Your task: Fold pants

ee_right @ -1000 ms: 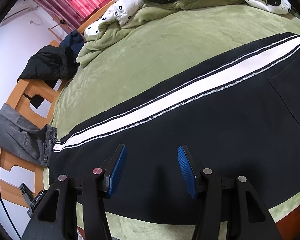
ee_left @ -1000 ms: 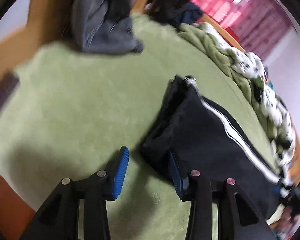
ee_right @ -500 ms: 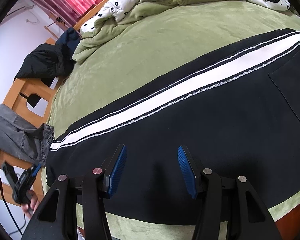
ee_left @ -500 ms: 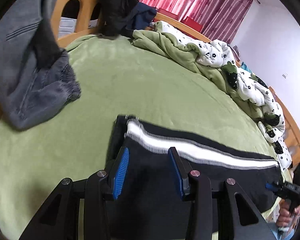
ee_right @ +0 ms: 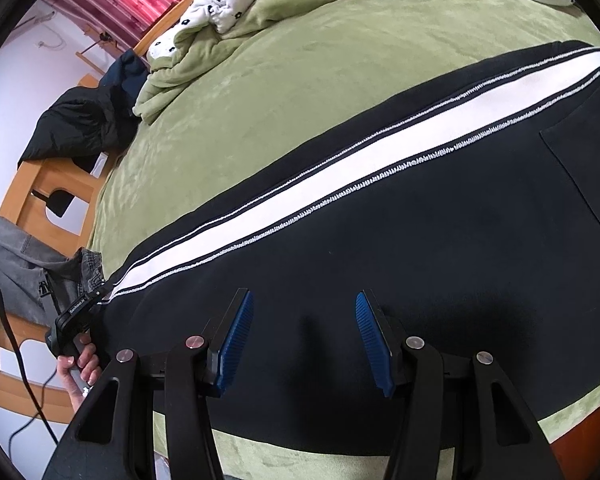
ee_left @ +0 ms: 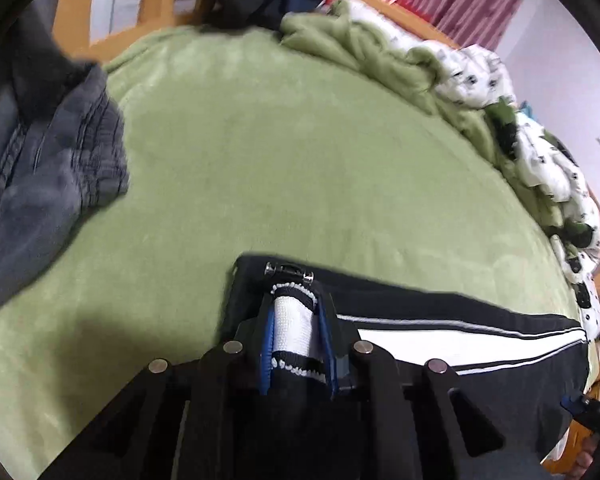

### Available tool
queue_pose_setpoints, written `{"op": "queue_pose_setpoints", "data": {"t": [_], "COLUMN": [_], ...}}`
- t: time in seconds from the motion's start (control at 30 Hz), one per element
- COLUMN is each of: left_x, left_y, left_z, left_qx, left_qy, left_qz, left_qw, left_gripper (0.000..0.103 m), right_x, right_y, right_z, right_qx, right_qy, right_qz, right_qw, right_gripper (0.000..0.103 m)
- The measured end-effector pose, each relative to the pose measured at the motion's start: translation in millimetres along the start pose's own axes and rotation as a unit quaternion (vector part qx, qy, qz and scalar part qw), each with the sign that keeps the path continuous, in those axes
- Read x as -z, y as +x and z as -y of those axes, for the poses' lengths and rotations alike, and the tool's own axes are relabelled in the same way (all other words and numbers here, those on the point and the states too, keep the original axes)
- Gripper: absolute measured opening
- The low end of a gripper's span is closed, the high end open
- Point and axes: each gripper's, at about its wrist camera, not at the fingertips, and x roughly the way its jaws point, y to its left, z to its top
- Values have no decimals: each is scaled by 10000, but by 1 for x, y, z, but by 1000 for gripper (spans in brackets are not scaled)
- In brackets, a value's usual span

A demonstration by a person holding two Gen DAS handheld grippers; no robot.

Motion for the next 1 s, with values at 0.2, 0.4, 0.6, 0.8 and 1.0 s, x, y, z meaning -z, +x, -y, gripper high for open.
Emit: {"op": "queue_pose_setpoints", "data": {"t": [0.2,0.4,0.6,0.8,1.0], "left_x": [-6,6,-2,-6,3], "left_y": [-16,5,-18,-49,-7], "left_z": [-10,-9,3,16,49], "left_qx": [157,-283,-822,-157,-628], "left_qy": [-196,-151,-45,-128,509], "left_qz": [577,387,548,852,506], "left_qw": [9980,9987,9951,9962,9954], "left_gripper": [17,24,36,54,54], "right_x": [-1,-2,-2,-4,-3], "right_y": [5,7,9,11,14], "right_z": [1,4,5,4,-2], "right_qx": [14,10,-5,-17,112], "right_qy": [0,41,66,39,-47], "right_qz": [-116,-169,-207,-223,-270], "right_qw": [9999,9998,9998,9997,9996], "right_gripper": [53,53,53,53,53]}}
